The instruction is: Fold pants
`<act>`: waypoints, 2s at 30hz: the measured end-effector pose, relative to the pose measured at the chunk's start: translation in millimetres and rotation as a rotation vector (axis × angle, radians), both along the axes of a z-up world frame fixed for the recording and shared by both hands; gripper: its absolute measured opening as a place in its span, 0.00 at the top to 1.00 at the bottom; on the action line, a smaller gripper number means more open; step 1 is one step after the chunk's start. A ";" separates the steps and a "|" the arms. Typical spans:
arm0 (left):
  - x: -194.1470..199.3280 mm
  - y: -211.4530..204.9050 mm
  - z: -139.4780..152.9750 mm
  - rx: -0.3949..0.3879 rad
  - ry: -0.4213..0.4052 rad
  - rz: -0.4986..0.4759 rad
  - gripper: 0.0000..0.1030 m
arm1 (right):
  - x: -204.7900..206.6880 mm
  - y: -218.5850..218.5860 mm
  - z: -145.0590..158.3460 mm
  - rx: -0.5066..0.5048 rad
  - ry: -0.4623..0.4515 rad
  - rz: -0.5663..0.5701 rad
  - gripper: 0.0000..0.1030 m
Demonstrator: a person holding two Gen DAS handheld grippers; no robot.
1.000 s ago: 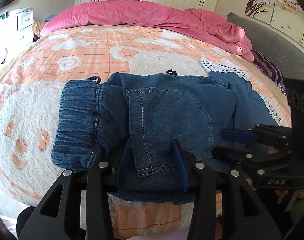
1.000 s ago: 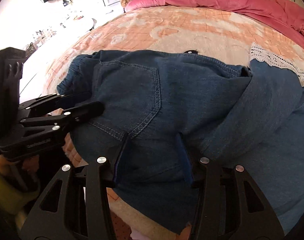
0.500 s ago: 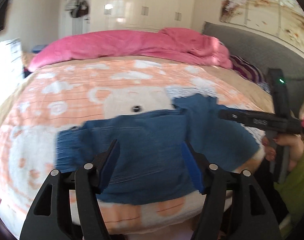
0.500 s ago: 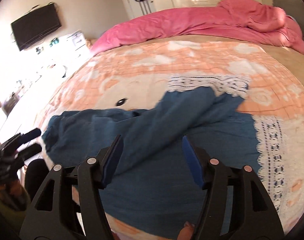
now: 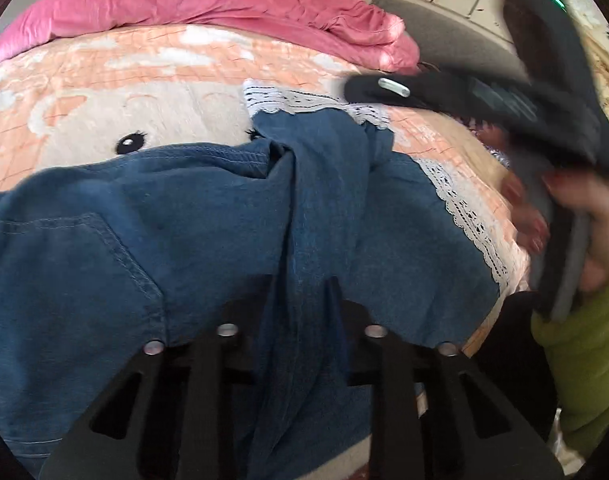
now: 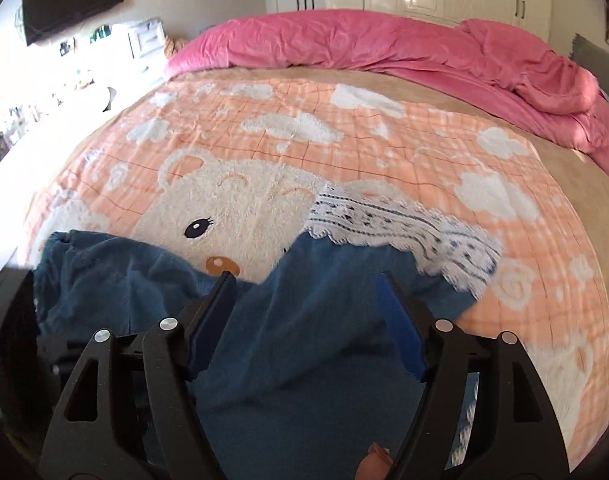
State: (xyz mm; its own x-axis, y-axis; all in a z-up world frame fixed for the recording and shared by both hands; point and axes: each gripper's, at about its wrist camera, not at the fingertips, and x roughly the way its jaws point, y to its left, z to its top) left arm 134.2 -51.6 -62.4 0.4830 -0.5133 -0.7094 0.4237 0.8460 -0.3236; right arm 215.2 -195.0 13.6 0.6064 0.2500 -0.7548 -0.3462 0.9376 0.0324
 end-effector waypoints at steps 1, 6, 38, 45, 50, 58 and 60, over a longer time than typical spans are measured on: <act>-4.0 -4.2 -1.3 0.014 -0.029 -0.022 0.82 | 9.8 7.7 -3.0 -0.022 0.007 0.001 0.37; -14.1 -15.9 -1.5 0.039 -0.099 -0.095 0.82 | 71.6 44.5 -32.2 -0.100 0.097 -0.023 0.37; -33.9 -3.6 17.9 -0.001 -0.237 -0.259 0.95 | -114.2 -186.5 -1.1 0.414 0.071 -0.497 0.96; -42.5 -5.5 16.2 0.056 -0.253 -0.302 0.95 | -152.6 -195.2 -43.2 0.487 0.196 -0.530 0.93; -46.5 -13.6 9.9 0.102 -0.260 -0.311 0.95 | -157.2 -202.5 -48.8 0.519 0.210 -0.529 0.90; -47.7 -11.5 8.2 0.108 -0.238 -0.296 0.97 | -158.0 -209.8 -48.7 0.515 0.192 -0.513 0.95; -53.3 -8.1 12.7 0.109 -0.250 -0.298 0.97 | -164.7 -210.3 -42.7 0.505 0.183 -0.500 0.95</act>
State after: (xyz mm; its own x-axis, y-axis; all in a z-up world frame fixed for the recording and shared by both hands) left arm 81.0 -59.6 -49.7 0.4889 -0.5849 -0.6472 0.7098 0.6980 -0.0946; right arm 50.5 -405.3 -29.1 0.6146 0.3203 -0.7209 0.1714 0.8378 0.5183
